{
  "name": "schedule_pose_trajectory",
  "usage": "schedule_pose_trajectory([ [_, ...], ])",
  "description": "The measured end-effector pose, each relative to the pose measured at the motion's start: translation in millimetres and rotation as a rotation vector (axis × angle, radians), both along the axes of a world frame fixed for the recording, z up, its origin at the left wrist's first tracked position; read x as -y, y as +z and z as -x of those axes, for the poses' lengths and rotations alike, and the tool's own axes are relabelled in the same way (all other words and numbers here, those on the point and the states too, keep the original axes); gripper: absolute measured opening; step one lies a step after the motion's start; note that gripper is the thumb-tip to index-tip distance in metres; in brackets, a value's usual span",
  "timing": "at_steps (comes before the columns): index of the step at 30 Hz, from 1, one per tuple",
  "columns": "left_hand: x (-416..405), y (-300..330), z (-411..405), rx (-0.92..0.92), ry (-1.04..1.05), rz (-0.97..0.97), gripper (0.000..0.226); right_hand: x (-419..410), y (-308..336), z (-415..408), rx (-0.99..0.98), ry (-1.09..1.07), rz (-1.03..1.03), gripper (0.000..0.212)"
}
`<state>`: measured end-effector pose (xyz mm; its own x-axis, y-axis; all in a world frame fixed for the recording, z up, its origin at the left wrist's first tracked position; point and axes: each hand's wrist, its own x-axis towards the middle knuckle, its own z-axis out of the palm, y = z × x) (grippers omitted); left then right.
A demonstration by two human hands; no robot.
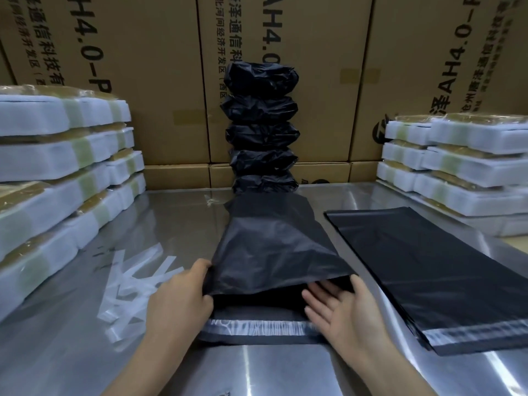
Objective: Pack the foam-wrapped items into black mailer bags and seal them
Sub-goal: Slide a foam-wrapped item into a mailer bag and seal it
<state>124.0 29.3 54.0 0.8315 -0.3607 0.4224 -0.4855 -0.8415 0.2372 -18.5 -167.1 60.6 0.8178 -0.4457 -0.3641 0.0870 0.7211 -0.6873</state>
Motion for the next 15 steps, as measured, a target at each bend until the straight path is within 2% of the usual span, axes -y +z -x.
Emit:
schedule_pose_trajectory([
  [3, -1.5, -3.9, -0.6, -0.064, 0.024, 0.010, 0.039, -15.5, 0.1, 18.3, -0.082, 0.052, 0.311, 0.031],
  [5, -1.5, -6.2, 1.3, -0.112, 0.021, 0.010, 0.031, -17.2, -0.7, 21.2, -0.062, -0.111, 0.673, 0.032],
  [8, -0.1, -6.7, 4.3, -0.101, 0.013, 0.011, 0.038, -11.7, 6.5, 19.3, -0.052, -0.328, 1.313, 0.010],
  [9, 0.9, -6.4, 4.6, -0.086, 0.011, 0.013, 0.044, -7.2, 8.4, 17.1, -0.158, -0.331, 1.551, 0.023],
  [10, 1.7, -6.5, 4.8, -0.074, 0.006, 0.009, 0.050, -0.9, 7.7, 13.7, -0.309, -0.272, 1.784, 0.049],
  [11, 2.4, -7.0, 5.0, -0.068, 0.003, 0.001, 0.056, 7.3, 5.8, 8.9, -0.479, -0.186, 1.967, 0.075],
  [12, 2.5, -7.5, 4.7, -0.078, 0.000, -0.010, 0.060, 13.3, 6.3, 4.1, -0.623, -0.094, 2.084, 0.092],
  [13, 1.8, -7.9, 3.8, -0.100, -0.004, -0.012, 0.063, 16.6, 6.9, 0.9, -0.704, -0.026, 2.130, 0.099],
  [15, -1.9, -8.2, 1.0, -0.178, -0.033, 0.028, 0.064, 23.9, 3.0, -3.6, -0.768, -0.002, 2.117, 0.094],
])
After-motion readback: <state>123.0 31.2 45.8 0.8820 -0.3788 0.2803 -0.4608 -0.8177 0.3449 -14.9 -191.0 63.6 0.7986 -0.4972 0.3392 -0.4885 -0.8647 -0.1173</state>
